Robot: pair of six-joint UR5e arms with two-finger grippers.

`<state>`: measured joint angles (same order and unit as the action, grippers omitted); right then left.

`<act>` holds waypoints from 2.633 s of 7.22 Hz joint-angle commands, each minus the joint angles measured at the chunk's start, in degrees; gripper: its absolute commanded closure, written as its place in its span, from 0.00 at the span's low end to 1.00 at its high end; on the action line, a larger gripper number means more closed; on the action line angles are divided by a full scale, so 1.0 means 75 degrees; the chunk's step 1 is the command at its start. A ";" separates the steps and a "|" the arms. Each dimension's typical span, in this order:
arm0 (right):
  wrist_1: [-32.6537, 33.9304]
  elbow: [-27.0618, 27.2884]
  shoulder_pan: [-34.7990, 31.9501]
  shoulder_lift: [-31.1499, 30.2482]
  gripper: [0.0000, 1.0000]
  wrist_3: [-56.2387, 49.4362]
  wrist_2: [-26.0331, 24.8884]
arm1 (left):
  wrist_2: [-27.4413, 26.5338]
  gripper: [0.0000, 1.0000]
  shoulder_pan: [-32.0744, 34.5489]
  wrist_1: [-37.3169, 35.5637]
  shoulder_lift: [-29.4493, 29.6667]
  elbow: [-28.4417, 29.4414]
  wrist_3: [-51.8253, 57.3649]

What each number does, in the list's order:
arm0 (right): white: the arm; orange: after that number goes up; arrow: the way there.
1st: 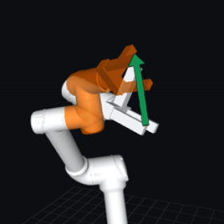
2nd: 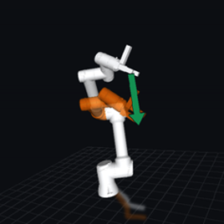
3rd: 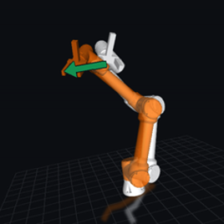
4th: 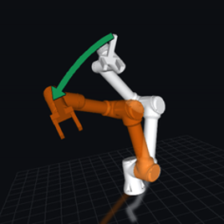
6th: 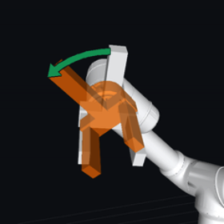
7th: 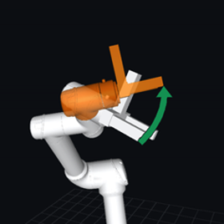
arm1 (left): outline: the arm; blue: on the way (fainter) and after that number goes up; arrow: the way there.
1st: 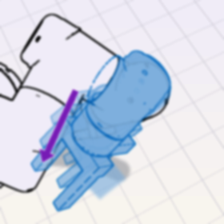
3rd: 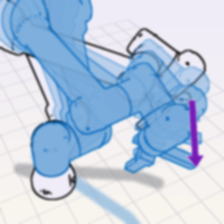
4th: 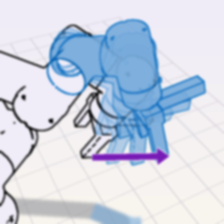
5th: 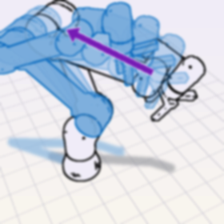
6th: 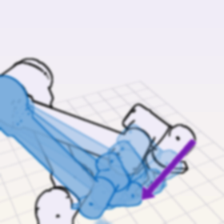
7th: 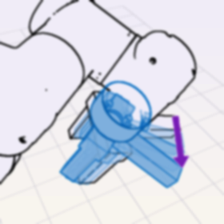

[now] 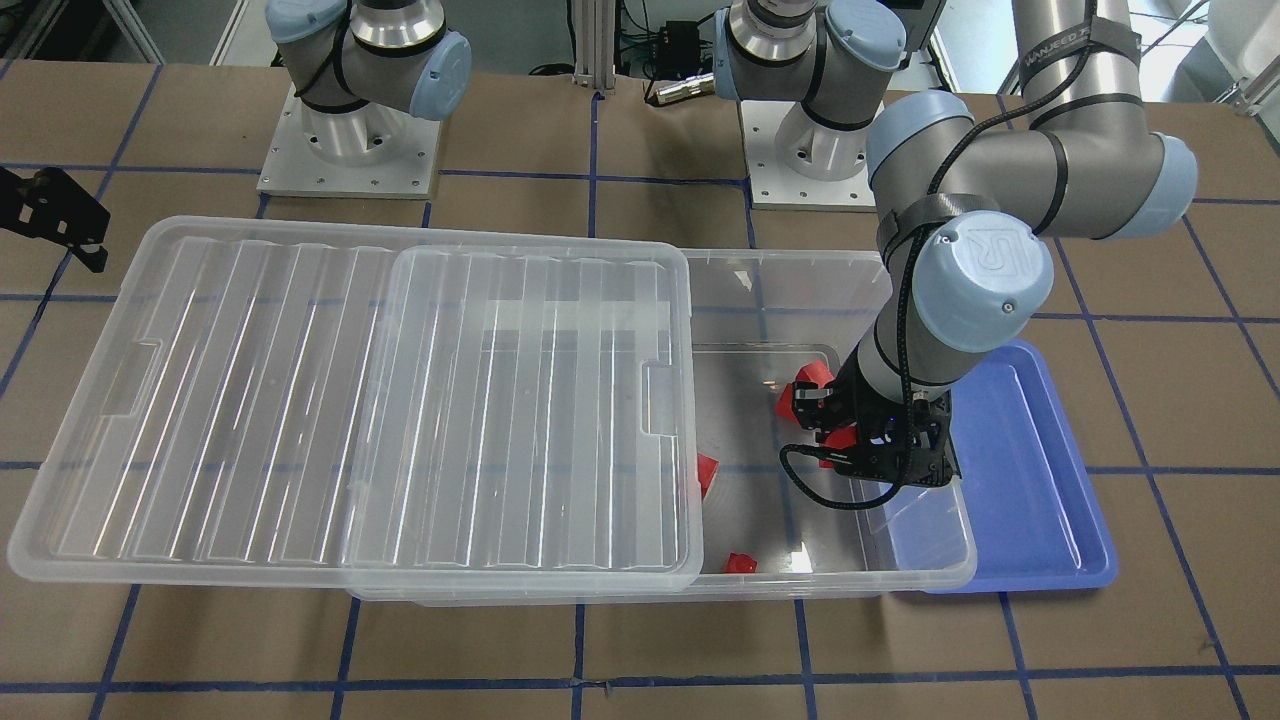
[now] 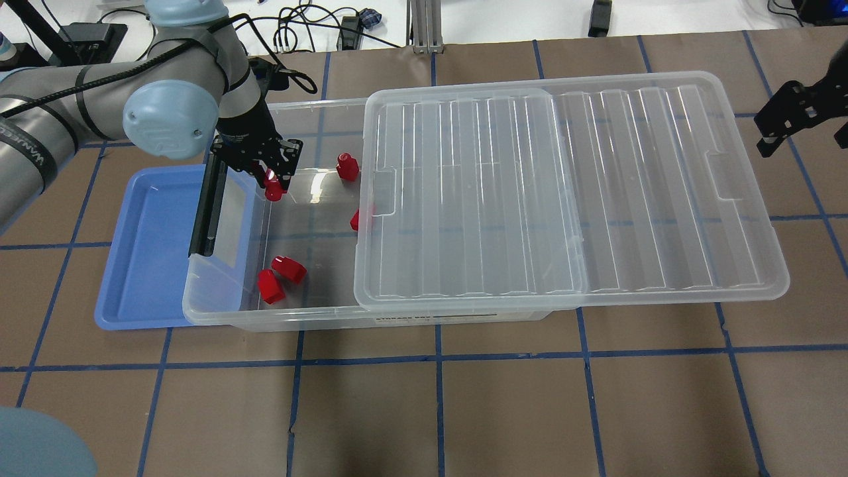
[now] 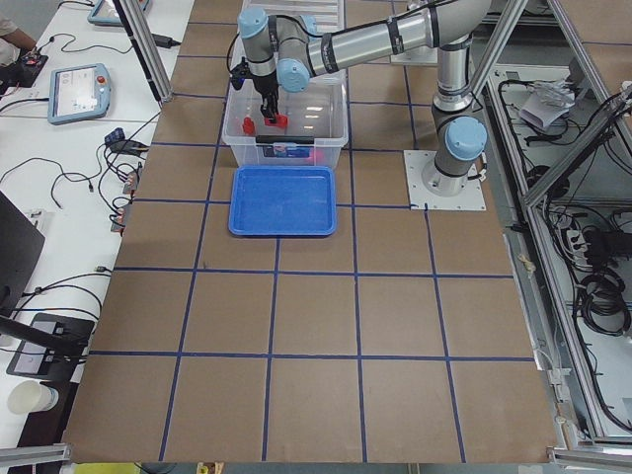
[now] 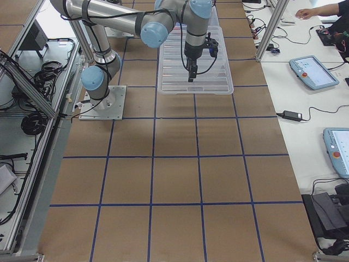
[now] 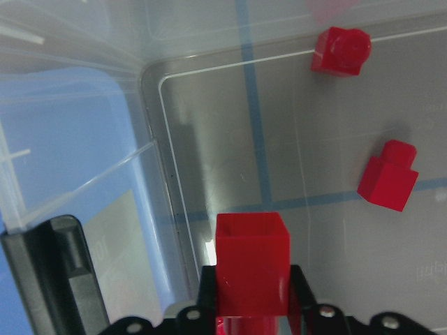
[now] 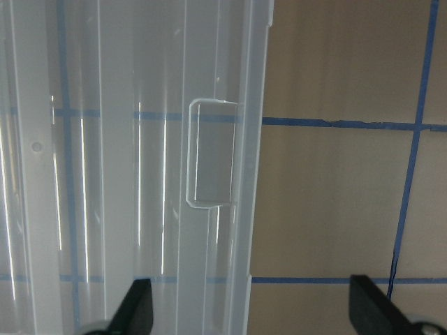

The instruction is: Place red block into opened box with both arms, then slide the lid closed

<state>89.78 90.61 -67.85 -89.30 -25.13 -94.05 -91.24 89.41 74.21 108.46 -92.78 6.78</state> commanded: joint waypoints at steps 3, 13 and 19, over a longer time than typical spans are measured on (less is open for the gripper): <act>-0.0017 0.0000 0.0000 0.0012 0.00 -0.0012 0.0000 | 0.0107 0.99 -0.0027 -0.2107 0.0057 -0.1511 -0.0165; 0.0018 0.0000 0.0000 0.0012 0.00 -0.0024 0.0000 | 0.0506 0.27 0.0008 -0.2523 0.0152 -0.1739 -0.0401; 0.0041 0.0059 0.0000 0.0023 0.00 0.0011 -0.0011 | 0.0447 0.00 0.0031 0.1589 -0.0843 0.0739 -0.0412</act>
<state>90.02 90.89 -67.85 -89.11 -25.09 -94.13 -87.50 89.74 75.63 103.82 -93.53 3.62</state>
